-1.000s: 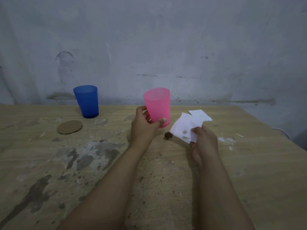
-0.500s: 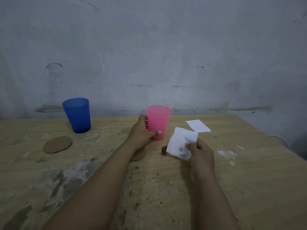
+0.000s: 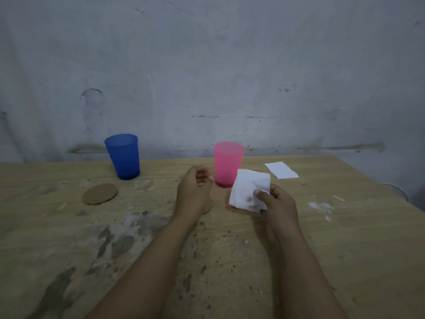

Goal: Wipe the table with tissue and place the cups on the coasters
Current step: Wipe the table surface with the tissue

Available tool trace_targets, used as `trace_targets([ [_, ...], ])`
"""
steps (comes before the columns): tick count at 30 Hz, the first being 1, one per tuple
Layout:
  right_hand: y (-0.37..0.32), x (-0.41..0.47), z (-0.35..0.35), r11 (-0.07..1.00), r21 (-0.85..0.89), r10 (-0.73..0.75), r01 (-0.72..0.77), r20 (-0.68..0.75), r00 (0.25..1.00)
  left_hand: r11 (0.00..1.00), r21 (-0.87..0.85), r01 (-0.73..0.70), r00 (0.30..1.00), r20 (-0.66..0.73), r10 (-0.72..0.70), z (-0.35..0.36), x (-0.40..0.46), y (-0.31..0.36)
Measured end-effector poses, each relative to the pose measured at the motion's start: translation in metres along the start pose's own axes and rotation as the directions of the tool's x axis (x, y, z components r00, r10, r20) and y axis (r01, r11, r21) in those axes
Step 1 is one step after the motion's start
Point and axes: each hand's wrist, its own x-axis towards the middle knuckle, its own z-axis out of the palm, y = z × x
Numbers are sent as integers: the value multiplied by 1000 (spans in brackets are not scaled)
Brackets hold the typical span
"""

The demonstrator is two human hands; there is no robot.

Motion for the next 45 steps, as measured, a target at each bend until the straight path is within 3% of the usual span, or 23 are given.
trace_targets([
  [5, -2, -4, 4, 996, 49, 70, -76, 111, 991, 997, -70, 21, 987, 159, -9, 6, -38, 4],
  [14, -5, -9, 8, 991, 63, 96, -118, 283, 954, 976, -215, 43, 998, 57, -31, -2, -47, 6],
  [27, -8, -13, 9, 994, 98, 16, -55, 363, 932, 959, -273, 72, 995, 86, -50, -3, -45, 5],
  [33, -4, -12, 7, 996, 53, 50, -73, 344, 938, 953, -287, 97, 991, 115, -67, -3, -45, 7],
  [39, -1, -7, 4, 999, 18, -35, 32, 247, 968, 957, -281, 70, 996, 69, -53, -4, -44, 6],
  [45, 0, -4, 2, 996, -22, -80, 85, 171, 982, 939, -335, 75, 992, 124, -35, -5, -44, 8],
])
